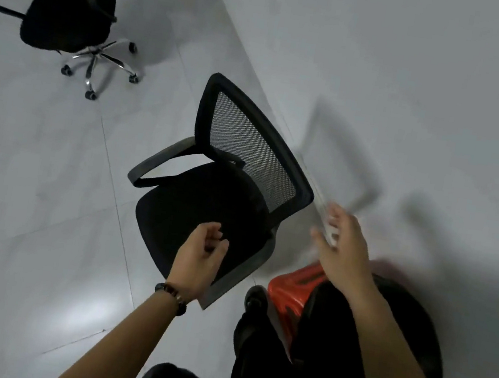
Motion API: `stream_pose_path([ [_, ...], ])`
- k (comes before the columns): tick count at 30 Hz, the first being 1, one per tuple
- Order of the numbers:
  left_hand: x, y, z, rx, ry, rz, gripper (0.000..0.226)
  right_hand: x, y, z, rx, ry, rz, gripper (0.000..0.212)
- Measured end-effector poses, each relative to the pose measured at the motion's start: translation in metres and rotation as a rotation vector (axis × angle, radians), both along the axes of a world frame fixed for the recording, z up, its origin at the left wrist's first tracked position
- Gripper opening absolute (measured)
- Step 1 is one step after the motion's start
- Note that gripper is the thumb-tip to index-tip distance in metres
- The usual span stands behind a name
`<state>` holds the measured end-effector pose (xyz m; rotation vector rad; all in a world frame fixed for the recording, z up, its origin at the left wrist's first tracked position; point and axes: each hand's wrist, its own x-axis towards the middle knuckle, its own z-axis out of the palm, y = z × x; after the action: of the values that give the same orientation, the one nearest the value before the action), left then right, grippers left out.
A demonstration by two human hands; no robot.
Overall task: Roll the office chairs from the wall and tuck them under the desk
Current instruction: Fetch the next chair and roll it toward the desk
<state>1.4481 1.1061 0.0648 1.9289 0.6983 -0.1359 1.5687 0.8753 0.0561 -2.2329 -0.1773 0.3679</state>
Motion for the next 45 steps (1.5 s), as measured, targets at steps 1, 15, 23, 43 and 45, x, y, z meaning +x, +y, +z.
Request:
stream_pose_path([
  [1, 0.024, 0.0, -0.005, -0.005, 0.003, 0.009, 0.038, 0.031, 0.008, -0.001, -0.013, -0.018, 0.024, 0.056],
  [15, 0.148, -0.061, -0.128, -0.29, 0.135, 0.035, 0.057, 0.203, 0.173, -0.061, 0.015, 0.313, 0.397, 0.042],
  [23, 0.075, -0.032, -0.128, -0.334, 0.233, 0.125, 0.05, 0.119, 0.177, -0.07, 0.095, 0.244, 0.261, 0.035],
  [43, -0.225, 0.051, -0.057, 0.035, 0.278, 0.312, 0.061, -0.125, 0.249, -0.032, -0.333, -0.29, 0.934, 0.078],
  [45, -0.225, 0.054, -0.059, 0.094, 0.273, 0.368, 0.063, -0.117, 0.264, -0.031, -0.394, -0.343, 1.027, 0.07],
])
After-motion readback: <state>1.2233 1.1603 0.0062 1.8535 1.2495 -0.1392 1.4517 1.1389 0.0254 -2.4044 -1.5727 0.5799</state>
